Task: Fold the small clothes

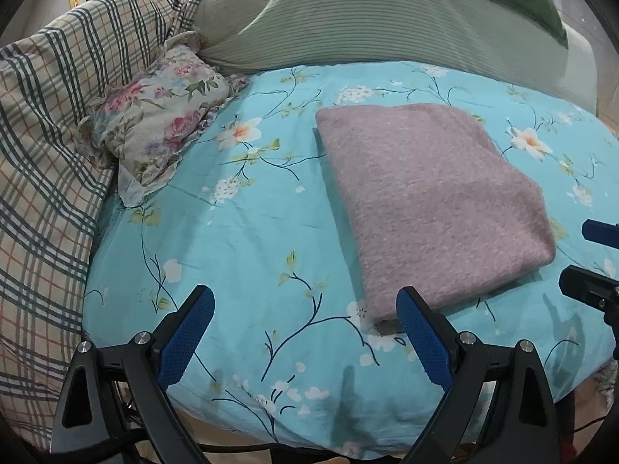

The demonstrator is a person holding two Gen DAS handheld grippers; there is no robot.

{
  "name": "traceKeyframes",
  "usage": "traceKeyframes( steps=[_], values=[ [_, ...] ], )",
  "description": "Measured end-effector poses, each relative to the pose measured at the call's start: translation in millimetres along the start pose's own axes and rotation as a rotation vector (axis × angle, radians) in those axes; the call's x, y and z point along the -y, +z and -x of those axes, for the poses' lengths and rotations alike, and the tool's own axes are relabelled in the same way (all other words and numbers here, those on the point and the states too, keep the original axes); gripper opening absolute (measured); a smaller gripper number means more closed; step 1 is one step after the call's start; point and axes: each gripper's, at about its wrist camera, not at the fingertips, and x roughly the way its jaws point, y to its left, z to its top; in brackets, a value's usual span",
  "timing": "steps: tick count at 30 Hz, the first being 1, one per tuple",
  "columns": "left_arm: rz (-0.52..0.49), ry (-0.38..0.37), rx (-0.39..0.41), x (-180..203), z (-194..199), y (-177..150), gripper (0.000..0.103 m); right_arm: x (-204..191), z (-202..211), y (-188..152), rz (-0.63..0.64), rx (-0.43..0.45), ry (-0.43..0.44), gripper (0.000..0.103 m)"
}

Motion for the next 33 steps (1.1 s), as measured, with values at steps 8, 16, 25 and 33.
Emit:
traceKeyframes(
  steps=[8,16,25,33],
  values=[
    [-0.003,-0.011,-0.012,3,-2,-2,0.096,1,10,-5,-0.014,0.022,-0.004,0.103],
    [-0.02,-0.039,0.001,12,7,-10,0.096,-6,11,-10,-0.004,0.014,-0.007,0.103],
    [-0.018,-0.048,0.01,14,13,-12,0.096,-8,9,-11,0.005,0.008,-0.008,0.103],
    [-0.006,-0.051,0.013,11,13,-13,0.096,-8,10,-11,0.0,0.01,-0.01,0.103]
  ],
)
